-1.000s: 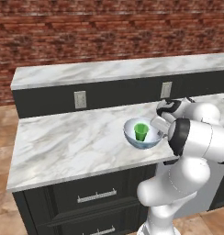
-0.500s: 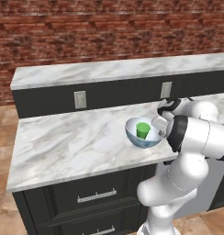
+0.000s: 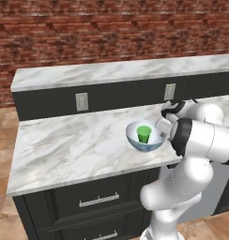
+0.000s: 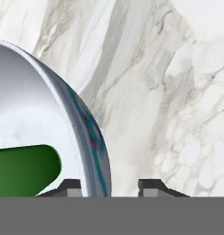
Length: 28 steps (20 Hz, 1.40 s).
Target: Place the cup inside the bowl on the dining table and move the bowl to any counter.
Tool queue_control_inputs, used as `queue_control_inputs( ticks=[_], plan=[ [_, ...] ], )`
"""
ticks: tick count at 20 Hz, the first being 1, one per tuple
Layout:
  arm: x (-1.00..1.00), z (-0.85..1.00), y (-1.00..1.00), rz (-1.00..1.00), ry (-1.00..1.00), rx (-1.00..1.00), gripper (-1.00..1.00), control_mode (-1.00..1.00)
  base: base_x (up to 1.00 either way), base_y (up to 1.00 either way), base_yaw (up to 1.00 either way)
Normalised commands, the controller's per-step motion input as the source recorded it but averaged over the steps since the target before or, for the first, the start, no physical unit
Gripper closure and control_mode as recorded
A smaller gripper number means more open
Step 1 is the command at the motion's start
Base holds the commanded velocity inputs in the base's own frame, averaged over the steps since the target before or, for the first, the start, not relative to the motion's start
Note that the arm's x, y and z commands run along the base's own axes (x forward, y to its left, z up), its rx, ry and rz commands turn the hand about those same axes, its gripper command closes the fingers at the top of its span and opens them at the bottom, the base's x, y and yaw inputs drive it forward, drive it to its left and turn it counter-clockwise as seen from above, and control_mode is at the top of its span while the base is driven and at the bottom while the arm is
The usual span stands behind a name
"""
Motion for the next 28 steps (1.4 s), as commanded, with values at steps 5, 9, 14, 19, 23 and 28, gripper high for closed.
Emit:
queue_control_inputs(
  ticks=[5,9,14,19,23,28],
  plan=[
    [-0.05,0.24,0.0,-0.01,0.0,0.0,-1.0,-1.0,0.0,0.0,0.0],
    [-0.1,0.41,0.0,0.0,0.0,0.0,-1.0,-1.0,0.0,0.0,0.0],
    [-0.23,0.5,0.0,0.0,0.0,0.0,-1.0,-1.0,0.0,0.0,0.0],
    [-0.31,0.52,0.01,-0.01,0.0,-0.06,-1.0,-1.0,0.0,0.0,0.0],
    [-0.56,0.44,0.15,-0.01,0.0,-0.11,-1.0,-1.0,0.0,0.0,0.0],
    [-0.61,0.32,0.28,0.0,0.0,-0.1,-1.0,-1.0,0.0,0.0,0.0]
  ],
)
